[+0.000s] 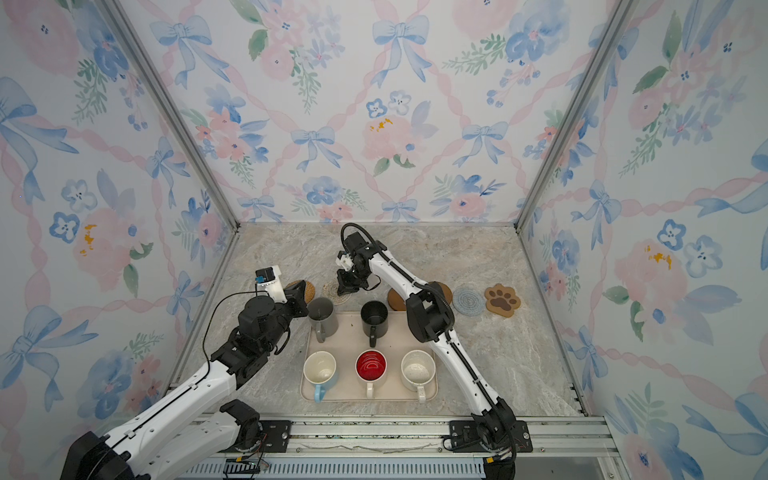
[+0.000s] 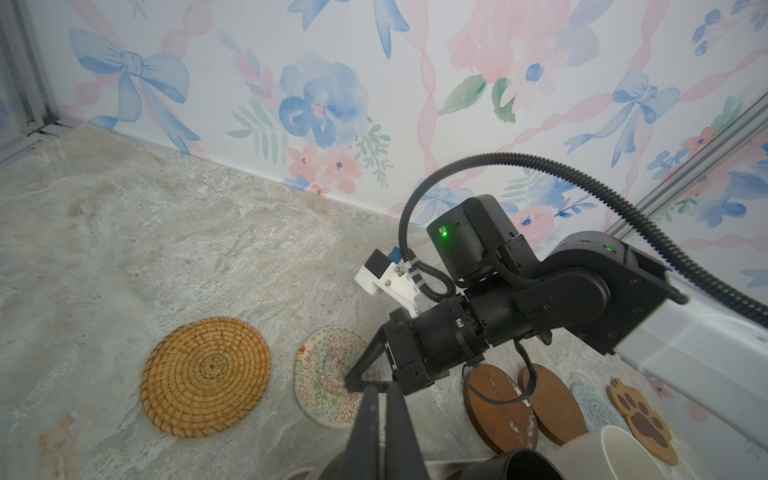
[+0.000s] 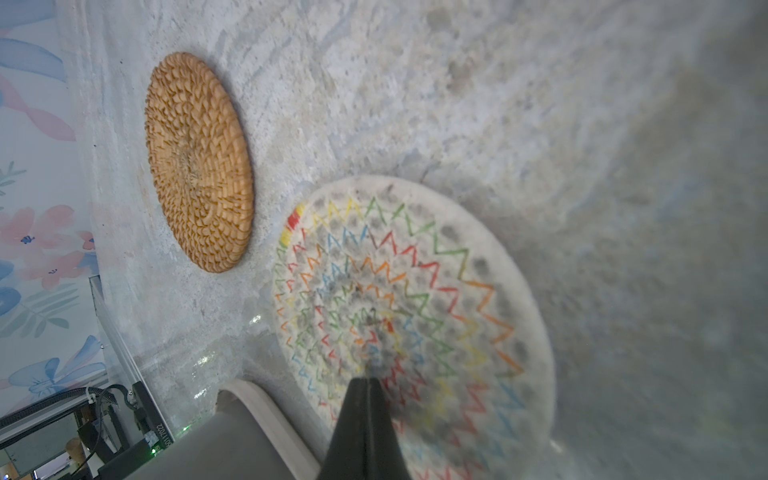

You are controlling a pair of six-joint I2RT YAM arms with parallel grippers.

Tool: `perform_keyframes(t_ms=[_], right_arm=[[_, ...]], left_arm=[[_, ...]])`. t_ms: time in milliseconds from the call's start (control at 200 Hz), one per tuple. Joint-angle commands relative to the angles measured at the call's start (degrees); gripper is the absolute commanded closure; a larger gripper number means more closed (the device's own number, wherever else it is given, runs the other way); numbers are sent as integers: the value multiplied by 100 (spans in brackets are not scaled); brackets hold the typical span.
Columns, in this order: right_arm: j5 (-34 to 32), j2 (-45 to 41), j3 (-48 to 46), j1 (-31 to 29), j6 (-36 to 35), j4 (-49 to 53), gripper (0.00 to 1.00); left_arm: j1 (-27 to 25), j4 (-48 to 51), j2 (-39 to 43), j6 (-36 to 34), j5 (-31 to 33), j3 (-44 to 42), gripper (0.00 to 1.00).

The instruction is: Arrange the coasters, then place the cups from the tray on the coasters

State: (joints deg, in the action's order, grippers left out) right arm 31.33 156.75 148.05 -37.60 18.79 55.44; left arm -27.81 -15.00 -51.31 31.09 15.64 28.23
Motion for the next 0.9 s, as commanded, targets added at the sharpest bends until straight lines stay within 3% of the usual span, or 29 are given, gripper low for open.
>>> perform_keyframes(t_ms=[0,560,895], right_arm=[[157,87,-75,-45,56,-173,98],[-82,-1115,-839,99,-213,-728,93],[-895,-2235,-1829,717,-982,71,100]], left_arm=[[45,-55,48,-121,31,-46,100],[109,-43,175,-138,-87,-107,100],[137,-46,-83,-152,-278,-6,100]])
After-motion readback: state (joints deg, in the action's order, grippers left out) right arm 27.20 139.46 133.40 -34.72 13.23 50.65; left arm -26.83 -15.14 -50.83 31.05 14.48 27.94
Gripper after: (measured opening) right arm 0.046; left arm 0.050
